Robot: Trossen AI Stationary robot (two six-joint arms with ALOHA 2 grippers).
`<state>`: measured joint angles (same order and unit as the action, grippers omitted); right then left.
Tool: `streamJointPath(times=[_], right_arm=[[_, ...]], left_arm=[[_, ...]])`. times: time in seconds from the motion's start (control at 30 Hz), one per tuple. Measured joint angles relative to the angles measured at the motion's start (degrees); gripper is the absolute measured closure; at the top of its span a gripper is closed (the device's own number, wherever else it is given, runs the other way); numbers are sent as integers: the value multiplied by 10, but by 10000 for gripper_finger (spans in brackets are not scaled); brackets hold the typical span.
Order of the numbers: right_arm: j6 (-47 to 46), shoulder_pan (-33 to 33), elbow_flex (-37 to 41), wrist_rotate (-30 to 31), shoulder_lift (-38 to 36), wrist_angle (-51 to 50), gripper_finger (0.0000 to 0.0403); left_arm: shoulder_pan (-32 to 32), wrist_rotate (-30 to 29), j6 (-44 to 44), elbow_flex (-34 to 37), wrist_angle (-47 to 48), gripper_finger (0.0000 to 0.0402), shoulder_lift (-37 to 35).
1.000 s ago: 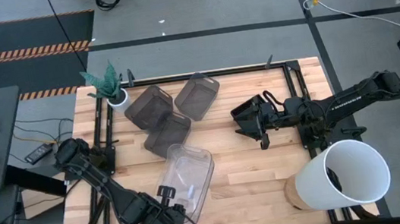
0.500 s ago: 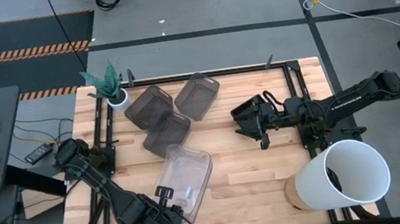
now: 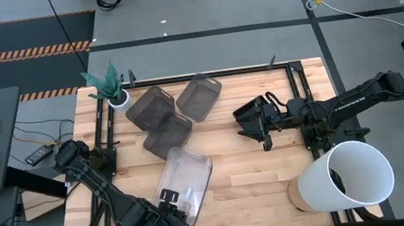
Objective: Stack baskets by color
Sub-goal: Stack the transparent bin on top of the transparent bins, then stack the bottom black bin on top of the top left black bin
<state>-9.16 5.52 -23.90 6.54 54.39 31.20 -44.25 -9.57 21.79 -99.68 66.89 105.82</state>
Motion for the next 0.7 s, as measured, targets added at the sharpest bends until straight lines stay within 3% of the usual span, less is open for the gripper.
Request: streamJointPath(times=[0.17, 0.43, 0.57, 0.7], right_arm=[[-3, 3, 0, 0, 0, 0, 172], [-3, 12, 0, 0, 0, 0, 172], [-3, 15, 0, 1, 0, 0, 172], [-3, 20, 0, 14, 0, 0, 172]], left_arm=[[-14, -53, -21, 0, -4, 192, 0], [-29, -100, -19, 16, -47, 204, -2], [-37, -101, -14, 62, -72, 203, -4], [-37, -102, -5, 64, -78, 204, -10]])
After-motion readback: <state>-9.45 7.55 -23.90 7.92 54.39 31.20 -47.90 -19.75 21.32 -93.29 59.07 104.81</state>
